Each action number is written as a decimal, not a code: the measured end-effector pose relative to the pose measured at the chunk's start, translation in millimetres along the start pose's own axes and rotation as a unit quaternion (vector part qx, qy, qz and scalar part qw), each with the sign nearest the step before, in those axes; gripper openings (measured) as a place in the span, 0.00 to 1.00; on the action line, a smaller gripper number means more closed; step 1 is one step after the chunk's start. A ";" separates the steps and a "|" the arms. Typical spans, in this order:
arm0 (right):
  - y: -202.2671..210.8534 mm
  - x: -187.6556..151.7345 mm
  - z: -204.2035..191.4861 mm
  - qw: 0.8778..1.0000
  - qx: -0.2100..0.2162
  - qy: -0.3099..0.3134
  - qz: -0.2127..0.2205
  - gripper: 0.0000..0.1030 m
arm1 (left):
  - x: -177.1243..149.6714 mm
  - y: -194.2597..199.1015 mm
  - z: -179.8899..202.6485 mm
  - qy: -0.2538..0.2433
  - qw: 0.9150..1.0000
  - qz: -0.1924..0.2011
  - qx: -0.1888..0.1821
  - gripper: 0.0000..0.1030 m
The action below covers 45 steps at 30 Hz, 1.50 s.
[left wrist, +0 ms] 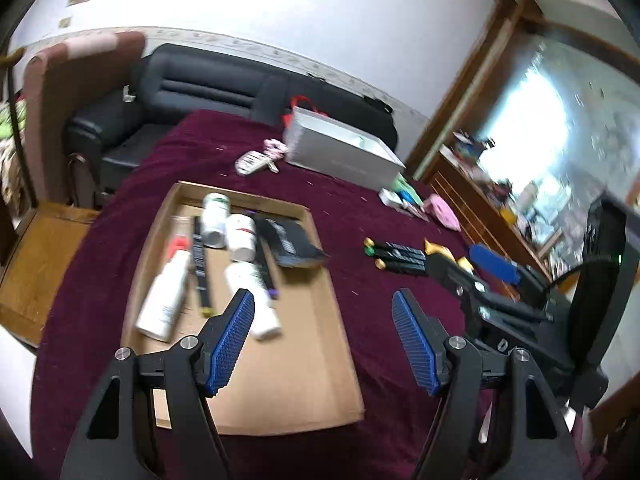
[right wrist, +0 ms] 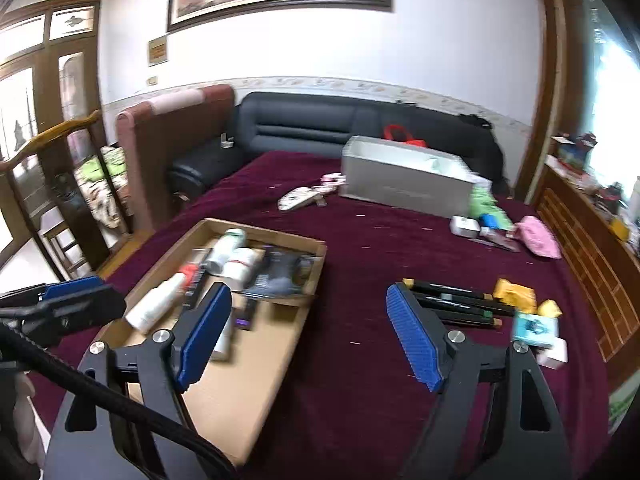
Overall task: Organize objects
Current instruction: 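Withdraw both grippers from the tray toward the remaining items, then grasp the blue cartoon tissue pack with the left gripper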
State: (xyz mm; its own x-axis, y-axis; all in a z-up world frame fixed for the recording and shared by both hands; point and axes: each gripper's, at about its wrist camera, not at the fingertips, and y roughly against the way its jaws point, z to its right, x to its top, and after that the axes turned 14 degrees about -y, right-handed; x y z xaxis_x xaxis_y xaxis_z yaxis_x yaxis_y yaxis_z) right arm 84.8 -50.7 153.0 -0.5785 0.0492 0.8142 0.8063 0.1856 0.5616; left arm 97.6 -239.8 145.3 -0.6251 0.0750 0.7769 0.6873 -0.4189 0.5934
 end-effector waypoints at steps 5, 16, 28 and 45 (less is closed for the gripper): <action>16.1 0.8 44.1 1.000 -0.015 -0.024 0.005 0.78 | 2.8 -15.0 42.6 -0.025 0.999 -0.022 -0.005 0.64; 42.3 2.3 113.2 0.997 -0.039 -0.057 0.022 0.78 | 4.5 -56.2 121.4 -0.084 0.994 -0.073 -0.019 0.64; 42.5 1.6 163.5 0.995 -0.055 -0.086 0.014 0.78 | -12.6 -123.7 158.5 -0.116 0.982 -0.149 -0.005 0.63; 14.6 24.7 331.6 0.948 -0.015 -0.318 -0.024 0.79 | -40.0 -204.0 162.9 -0.149 0.971 -0.187 0.005 0.87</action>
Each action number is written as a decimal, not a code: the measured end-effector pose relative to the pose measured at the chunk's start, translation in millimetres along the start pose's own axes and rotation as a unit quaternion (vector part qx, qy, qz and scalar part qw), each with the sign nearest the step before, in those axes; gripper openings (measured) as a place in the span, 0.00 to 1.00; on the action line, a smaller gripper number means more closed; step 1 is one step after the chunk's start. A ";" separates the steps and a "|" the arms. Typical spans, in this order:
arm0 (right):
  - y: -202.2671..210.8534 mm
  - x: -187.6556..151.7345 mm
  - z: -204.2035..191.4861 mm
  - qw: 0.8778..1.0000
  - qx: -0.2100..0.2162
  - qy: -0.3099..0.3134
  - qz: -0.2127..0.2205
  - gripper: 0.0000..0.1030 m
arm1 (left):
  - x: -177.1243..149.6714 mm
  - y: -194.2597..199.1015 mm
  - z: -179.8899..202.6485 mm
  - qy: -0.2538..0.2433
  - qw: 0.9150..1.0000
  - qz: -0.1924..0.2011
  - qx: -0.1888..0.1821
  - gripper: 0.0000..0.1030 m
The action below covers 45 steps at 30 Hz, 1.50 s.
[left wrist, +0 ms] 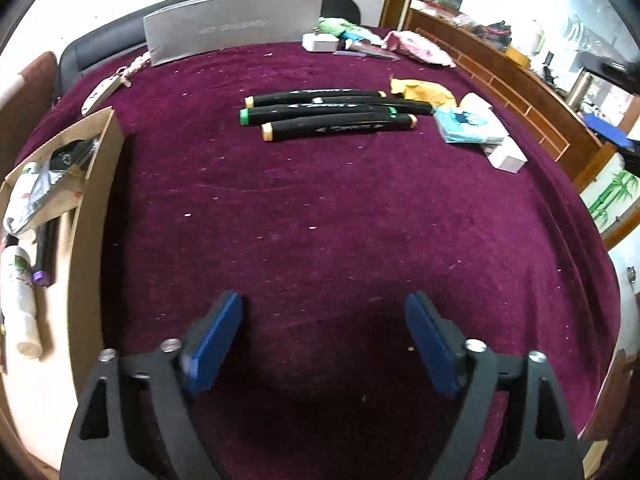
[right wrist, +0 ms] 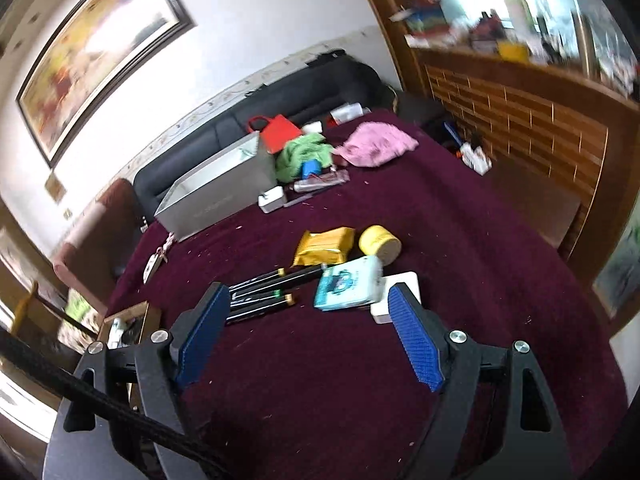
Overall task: Organize objects
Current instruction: 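Grasp the blue cartoon tissue pack with the left gripper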
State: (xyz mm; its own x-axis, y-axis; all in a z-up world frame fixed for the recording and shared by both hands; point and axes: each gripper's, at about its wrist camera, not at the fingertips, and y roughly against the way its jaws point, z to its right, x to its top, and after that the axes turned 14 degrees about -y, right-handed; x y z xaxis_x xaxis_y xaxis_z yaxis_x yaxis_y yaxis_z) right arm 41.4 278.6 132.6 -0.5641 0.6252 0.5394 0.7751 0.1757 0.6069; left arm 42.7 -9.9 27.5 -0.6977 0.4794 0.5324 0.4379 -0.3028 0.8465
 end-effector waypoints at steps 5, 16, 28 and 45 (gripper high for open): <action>-47.8 26.3 17.3 0.999 -0.003 -0.028 -0.045 0.79 | -4.9 -6.6 21.3 -0.054 0.998 0.009 0.030 0.98; -141.0 21.8 12.4 0.979 0.058 -0.040 -0.190 0.80 | -2.9 -8.0 24.6 -0.062 0.997 0.005 0.037 0.98; -96.2 5.5 -43.7 0.980 0.025 0.114 -0.160 0.81 | -1.9 -7.6 25.0 -0.061 0.997 0.004 0.041 0.99; -127.8 -53.5 -36.0 0.925 0.107 0.056 -0.359 0.81 | -2.9 -8.2 25.7 -0.061 0.997 0.005 0.041 0.98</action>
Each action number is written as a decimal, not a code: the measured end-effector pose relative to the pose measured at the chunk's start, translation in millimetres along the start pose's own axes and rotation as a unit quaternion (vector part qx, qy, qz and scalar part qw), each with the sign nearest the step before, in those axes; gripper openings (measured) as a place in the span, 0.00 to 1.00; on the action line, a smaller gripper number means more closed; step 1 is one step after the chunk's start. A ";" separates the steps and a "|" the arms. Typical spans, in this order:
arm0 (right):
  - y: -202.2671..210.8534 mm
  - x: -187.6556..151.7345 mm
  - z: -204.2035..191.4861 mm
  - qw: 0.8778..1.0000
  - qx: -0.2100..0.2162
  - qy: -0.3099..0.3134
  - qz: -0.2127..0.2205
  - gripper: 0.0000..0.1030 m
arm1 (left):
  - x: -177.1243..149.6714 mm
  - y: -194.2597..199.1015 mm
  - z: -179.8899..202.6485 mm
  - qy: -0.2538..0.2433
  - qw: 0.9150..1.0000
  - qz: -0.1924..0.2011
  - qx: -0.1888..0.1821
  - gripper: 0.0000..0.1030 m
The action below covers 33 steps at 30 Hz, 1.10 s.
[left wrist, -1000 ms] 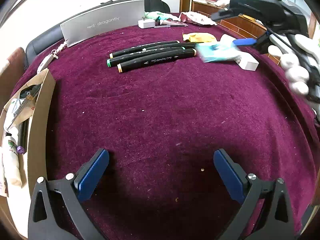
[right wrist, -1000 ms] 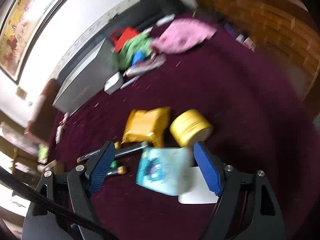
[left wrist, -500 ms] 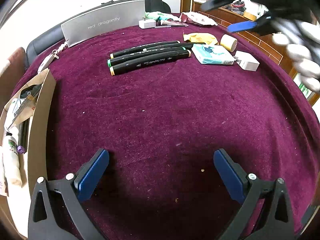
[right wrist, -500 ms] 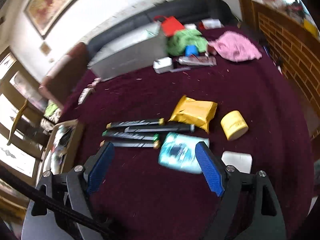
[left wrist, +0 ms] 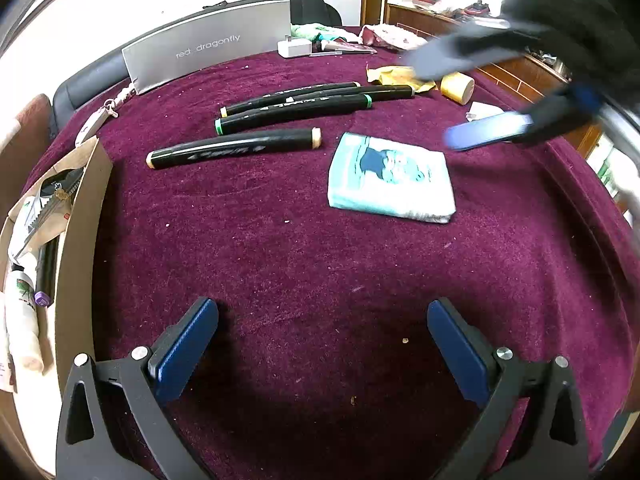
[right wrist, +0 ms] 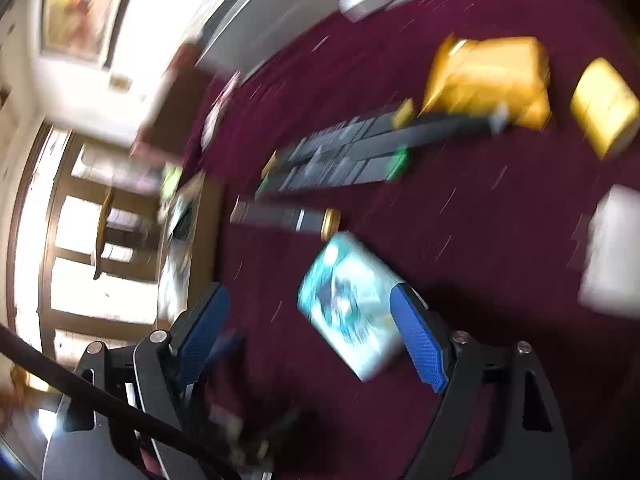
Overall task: Organize objects
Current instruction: 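Grasp the blue cartoon tissue pack with the left gripper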
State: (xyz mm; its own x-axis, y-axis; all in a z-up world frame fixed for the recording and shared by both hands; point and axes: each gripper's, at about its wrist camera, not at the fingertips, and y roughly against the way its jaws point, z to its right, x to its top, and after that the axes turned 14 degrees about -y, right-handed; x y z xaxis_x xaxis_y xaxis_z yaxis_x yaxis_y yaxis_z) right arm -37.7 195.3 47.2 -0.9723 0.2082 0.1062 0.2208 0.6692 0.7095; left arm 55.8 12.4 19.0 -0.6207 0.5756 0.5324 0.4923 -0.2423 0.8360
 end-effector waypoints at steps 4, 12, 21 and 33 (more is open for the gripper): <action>48.9 -29.7 -4.6 0.991 -0.074 0.040 0.102 0.81 | 0.1 0.2 -0.3 0.000 1.000 0.000 -0.001 0.98; 98.8 -29.0 48.6 0.972 -0.122 -0.039 0.197 0.81 | 19.2 17.6 -20.2 0.094 0.994 0.021 -0.053 0.98; 97.6 -34.6 67.3 0.973 -0.059 -0.072 0.210 0.81 | 66.2 -26.3 -32.1 0.154 0.987 -0.015 -0.049 0.98; 109.5 -27.1 82.1 0.970 -0.065 -0.081 0.222 0.81 | 95.2 -43.5 44.9 -0.031 0.998 -0.045 -0.042 0.64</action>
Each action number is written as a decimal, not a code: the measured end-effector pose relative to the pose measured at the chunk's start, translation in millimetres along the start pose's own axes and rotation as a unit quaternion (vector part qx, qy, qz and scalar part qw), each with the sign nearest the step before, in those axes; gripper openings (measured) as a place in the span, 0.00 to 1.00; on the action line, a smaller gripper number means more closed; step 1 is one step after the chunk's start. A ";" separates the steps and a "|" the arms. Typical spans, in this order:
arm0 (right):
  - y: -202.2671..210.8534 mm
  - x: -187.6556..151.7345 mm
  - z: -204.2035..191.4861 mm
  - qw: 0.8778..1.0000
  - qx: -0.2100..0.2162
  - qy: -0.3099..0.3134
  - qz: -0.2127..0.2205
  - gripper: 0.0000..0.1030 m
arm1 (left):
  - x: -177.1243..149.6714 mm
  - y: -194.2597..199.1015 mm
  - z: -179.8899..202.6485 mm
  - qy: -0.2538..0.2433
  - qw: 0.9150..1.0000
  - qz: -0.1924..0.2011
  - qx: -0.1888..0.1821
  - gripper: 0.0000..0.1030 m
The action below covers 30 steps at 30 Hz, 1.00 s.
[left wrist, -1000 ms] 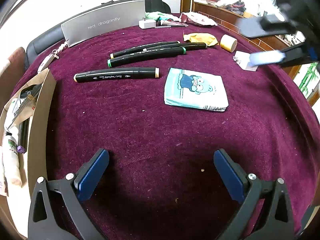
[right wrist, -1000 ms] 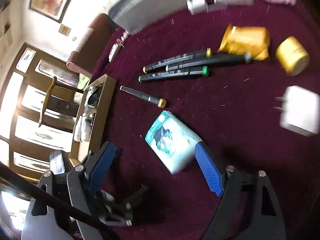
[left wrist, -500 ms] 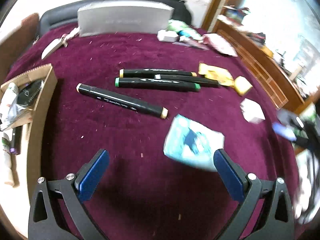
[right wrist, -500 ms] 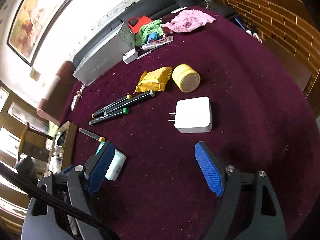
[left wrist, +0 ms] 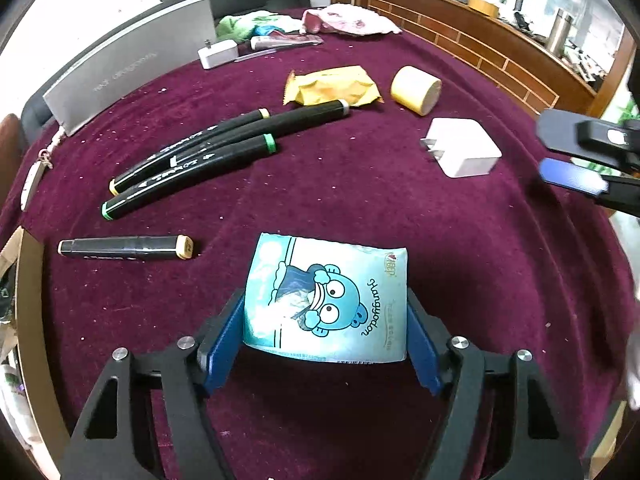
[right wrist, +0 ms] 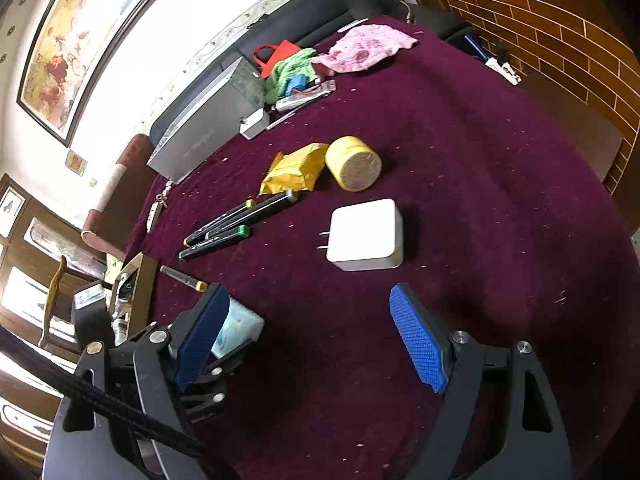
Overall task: Organize objects
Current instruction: 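Grasp the blue cartoon tissue pack with the left gripper, then grasp the white charger with the right gripper while the left holds the tissue pack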
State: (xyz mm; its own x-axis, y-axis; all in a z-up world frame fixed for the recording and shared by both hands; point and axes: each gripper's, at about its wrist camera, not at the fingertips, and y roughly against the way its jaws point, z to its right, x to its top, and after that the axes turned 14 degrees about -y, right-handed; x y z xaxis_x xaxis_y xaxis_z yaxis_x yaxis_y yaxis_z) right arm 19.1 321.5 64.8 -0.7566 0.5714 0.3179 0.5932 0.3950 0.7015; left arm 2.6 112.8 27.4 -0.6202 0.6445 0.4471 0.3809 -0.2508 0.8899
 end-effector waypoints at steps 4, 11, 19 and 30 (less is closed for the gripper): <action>-5.6 5.9 2.4 1.000 -0.019 0.000 0.005 0.81 | -3.9 1.6 -7.8 0.018 0.999 0.010 -0.026 0.64; -30.5 17.8 -4.5 0.995 -0.091 0.022 0.024 0.81 | -16.4 20.5 -3.7 0.021 0.999 0.027 -0.026 0.64; -74.4 14.7 -21.9 0.971 -0.217 0.095 0.032 0.69 | -39.5 51.7 0.3 0.030 0.998 0.045 -0.029 0.64; -62.1 -2.3 -25.1 0.969 -0.228 0.097 0.020 0.50 | -74.8 76.7 -26.7 0.071 0.995 0.065 -0.032 0.65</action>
State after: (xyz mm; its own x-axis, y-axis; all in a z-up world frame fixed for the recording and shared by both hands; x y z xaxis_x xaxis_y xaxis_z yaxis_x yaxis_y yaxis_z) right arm -22.9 277.6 36.5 -0.7996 0.4162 0.4328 0.4730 -0.0074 0.8810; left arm 59.9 26.1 64.6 -0.6616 0.4958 0.5626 0.4228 -0.3730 0.8259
